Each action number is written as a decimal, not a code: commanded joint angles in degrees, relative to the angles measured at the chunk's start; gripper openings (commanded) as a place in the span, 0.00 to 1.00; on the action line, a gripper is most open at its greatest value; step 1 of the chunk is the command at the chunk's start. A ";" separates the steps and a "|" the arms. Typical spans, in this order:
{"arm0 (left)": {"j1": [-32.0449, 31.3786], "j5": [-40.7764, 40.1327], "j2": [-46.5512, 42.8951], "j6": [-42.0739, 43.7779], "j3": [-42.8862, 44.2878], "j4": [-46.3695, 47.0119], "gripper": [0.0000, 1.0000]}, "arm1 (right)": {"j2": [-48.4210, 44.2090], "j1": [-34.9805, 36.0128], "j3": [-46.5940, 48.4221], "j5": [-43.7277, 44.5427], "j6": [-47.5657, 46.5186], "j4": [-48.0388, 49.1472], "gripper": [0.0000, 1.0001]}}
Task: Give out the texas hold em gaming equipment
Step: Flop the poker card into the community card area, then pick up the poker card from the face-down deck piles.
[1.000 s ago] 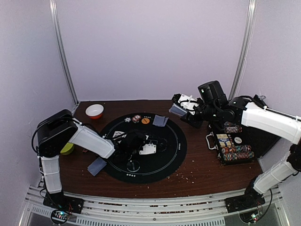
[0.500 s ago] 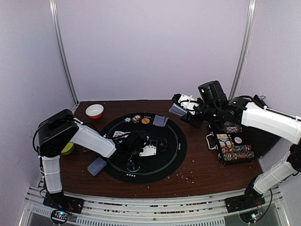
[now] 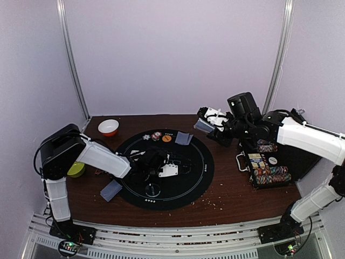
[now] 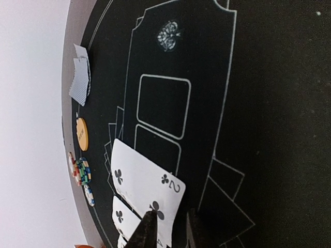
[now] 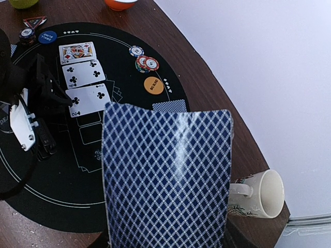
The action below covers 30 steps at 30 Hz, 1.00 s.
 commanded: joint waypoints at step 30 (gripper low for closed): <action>18.07 67.47 -21.14 -60.74 15.47 -7.19 0.98 | 4.05 6.11 4.30 -1.19 -1.11 0.28 0.48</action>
